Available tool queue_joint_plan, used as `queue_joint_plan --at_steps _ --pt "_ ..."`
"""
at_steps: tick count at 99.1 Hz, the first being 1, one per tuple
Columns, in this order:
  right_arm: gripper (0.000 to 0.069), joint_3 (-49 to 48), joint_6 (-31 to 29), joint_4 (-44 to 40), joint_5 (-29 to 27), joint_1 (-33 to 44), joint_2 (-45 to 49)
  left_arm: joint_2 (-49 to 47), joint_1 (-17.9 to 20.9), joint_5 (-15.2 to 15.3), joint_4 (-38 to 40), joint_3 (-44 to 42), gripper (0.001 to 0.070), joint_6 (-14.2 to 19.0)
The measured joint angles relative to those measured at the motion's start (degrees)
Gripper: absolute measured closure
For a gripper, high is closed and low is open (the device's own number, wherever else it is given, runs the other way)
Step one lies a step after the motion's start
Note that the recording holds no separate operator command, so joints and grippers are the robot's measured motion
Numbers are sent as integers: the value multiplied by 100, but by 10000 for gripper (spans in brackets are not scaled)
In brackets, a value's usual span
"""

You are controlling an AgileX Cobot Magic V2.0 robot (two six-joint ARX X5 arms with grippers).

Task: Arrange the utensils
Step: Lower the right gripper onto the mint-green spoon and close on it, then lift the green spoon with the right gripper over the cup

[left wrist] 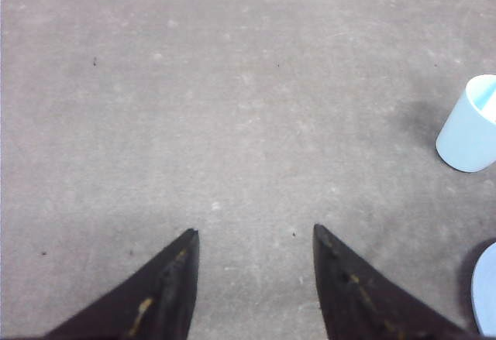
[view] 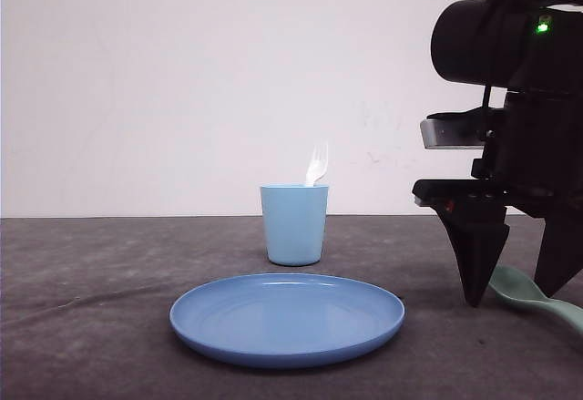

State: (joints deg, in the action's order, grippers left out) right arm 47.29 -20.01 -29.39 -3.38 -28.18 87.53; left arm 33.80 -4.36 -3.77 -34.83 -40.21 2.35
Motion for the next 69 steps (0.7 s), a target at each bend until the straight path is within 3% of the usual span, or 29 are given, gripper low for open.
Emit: queue_joint_plan --at_steps 17,69 --pt "482 0 0 52 7 -13 4 0 0 0 0 0 433 0" --pt "554 0 48 393 35 -33 -216 0 0 0 0 0 433 0"
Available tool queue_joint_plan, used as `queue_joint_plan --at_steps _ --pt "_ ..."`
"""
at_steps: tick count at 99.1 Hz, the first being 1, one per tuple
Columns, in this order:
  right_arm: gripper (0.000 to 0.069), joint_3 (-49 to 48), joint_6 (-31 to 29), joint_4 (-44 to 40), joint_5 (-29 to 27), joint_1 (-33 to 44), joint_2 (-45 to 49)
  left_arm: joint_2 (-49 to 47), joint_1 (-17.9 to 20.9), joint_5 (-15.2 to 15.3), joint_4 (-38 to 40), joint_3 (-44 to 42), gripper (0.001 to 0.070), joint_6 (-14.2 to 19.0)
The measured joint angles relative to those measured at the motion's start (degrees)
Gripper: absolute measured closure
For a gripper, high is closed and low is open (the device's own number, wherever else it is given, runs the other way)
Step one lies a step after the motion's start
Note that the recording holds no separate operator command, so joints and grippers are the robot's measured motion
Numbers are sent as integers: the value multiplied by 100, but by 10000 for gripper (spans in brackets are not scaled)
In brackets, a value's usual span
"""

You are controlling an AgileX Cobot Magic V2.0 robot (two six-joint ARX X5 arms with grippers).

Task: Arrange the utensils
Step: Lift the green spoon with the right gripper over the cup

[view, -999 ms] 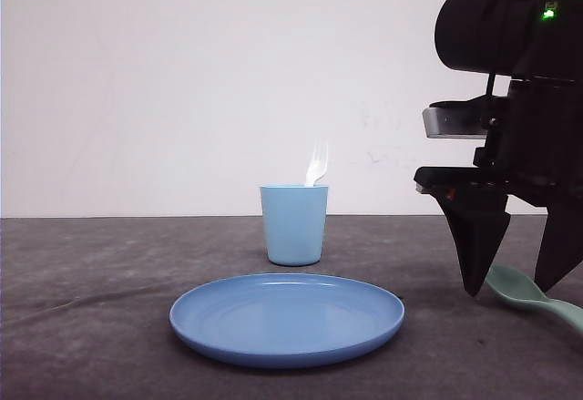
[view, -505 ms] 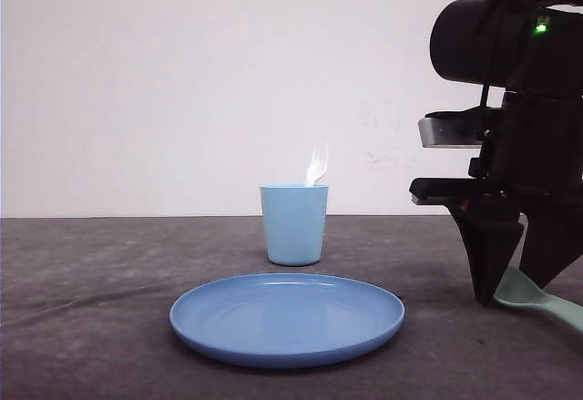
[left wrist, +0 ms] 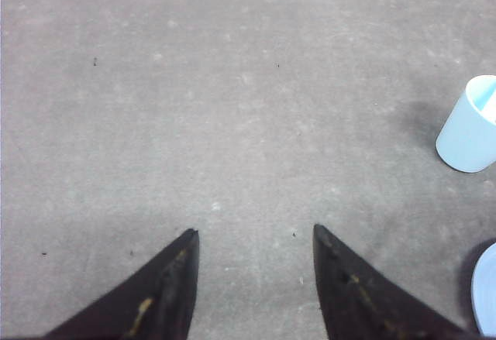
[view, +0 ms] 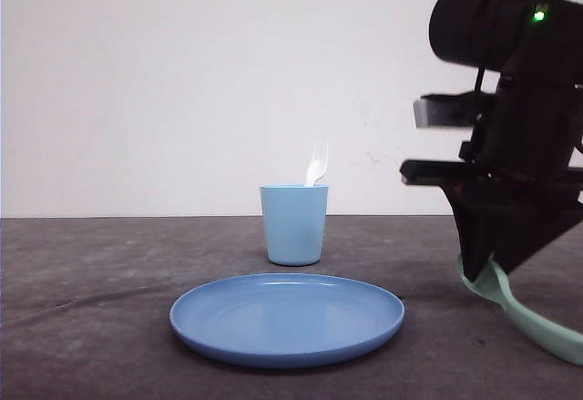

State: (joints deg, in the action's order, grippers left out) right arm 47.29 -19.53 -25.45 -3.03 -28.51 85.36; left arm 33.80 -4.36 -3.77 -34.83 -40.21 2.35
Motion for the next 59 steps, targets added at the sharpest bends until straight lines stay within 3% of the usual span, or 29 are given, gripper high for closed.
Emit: queue_joint_plan --at_steps 21,59 --pt "667 0 74 39 0 0 -63 0 0 0 0 0 433 0" --pt "677 0 142 98 7 0 -63 0 0 0 0 0 433 0"
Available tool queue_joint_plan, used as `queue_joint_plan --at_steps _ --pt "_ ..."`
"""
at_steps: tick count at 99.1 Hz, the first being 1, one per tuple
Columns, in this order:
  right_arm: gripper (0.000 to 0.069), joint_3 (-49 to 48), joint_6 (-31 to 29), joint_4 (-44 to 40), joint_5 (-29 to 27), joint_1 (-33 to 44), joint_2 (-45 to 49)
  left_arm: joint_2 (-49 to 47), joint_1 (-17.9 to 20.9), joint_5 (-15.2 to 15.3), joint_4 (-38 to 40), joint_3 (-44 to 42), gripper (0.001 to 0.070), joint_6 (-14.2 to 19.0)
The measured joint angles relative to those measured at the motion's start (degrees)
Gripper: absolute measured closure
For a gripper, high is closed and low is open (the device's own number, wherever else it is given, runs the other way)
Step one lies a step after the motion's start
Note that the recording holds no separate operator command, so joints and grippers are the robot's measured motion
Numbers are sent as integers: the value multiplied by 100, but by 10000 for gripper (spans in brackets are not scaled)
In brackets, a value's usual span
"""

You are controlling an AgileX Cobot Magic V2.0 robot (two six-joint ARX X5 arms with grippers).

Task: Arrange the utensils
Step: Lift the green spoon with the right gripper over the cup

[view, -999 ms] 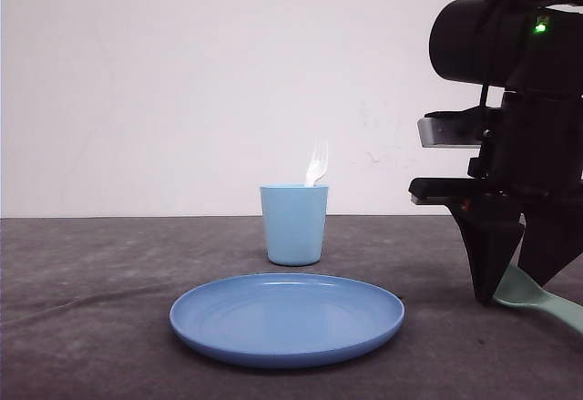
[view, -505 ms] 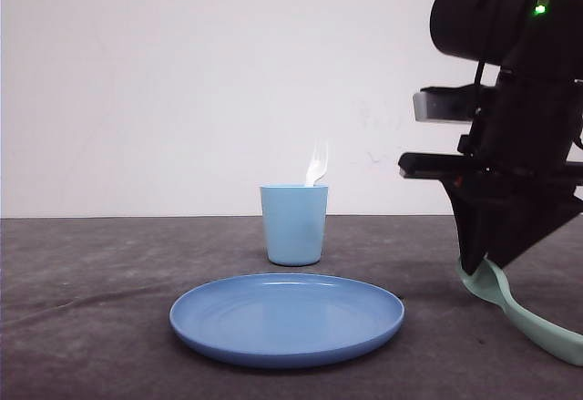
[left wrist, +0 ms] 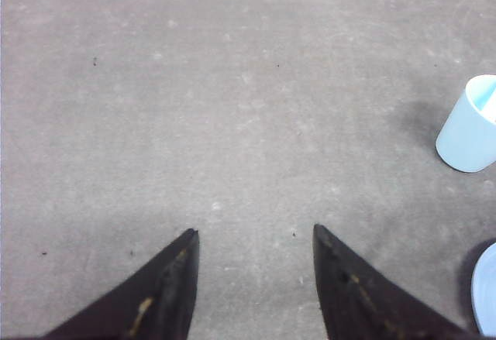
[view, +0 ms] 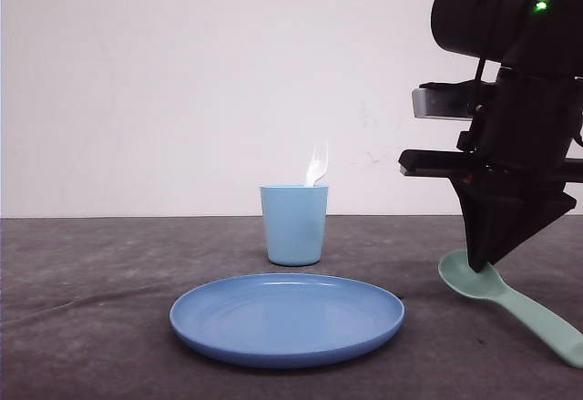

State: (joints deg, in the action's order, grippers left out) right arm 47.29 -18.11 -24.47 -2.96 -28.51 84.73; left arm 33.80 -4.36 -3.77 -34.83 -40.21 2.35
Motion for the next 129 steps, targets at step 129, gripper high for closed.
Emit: queue_joint_plan --at_steps 129 --pt "677 841 1681 5392 894 -170 256 0 0 0 0 0 433 0"
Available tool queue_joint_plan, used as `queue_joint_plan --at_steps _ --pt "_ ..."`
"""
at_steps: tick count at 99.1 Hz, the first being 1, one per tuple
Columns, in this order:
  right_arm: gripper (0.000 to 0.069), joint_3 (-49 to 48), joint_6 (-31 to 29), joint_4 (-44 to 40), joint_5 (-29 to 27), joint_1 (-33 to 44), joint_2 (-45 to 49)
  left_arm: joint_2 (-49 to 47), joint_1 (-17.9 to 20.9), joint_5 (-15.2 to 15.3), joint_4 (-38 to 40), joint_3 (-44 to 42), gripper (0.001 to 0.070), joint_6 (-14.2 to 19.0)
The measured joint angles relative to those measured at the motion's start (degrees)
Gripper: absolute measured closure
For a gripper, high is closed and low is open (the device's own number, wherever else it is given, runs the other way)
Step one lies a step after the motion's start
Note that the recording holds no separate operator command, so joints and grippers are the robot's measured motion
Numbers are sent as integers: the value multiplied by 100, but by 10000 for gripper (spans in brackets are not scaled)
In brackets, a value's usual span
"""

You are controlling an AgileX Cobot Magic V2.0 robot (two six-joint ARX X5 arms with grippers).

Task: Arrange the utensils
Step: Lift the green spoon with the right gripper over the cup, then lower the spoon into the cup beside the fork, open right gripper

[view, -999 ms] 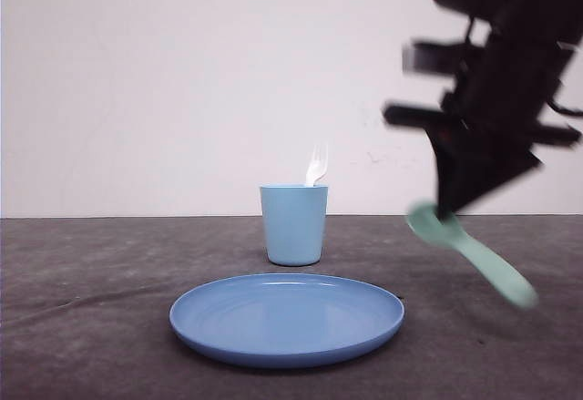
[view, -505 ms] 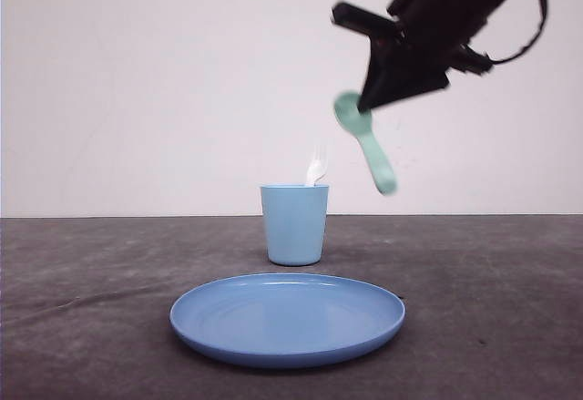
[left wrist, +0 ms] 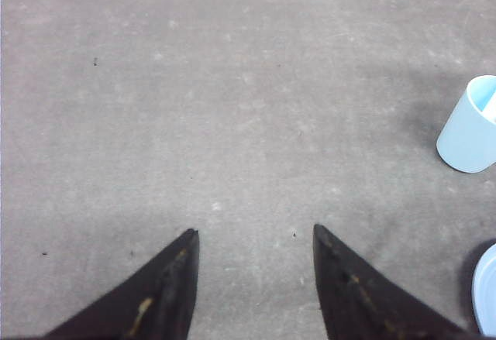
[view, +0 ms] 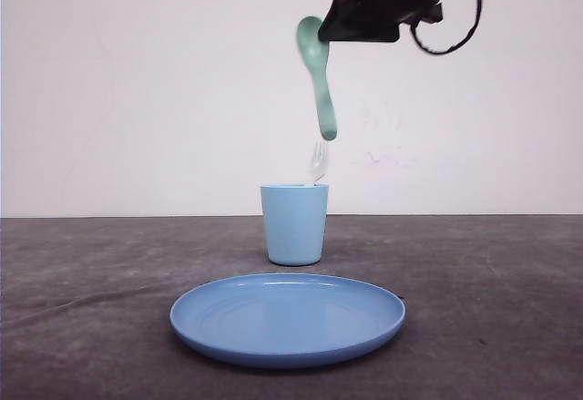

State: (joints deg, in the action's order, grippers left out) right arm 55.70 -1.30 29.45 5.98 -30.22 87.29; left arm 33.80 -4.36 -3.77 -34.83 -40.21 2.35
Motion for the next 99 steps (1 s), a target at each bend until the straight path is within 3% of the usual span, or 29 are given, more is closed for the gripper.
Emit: queue_joint_plan --at_steps 14,38,60,99 --pt "677 129 179 407 4 -24 358 0 0 0 0 0 433 0" --pt "677 850 411 398 48 -122 1211 0 0 0 -2 0 433 0" --pt "677 1220 636 -37 50 -221 1753 0 0 0 -9 0 433 0" --pt "677 1220 1054 -629 50 -260 1884 0 0 0 -9 0 433 0"
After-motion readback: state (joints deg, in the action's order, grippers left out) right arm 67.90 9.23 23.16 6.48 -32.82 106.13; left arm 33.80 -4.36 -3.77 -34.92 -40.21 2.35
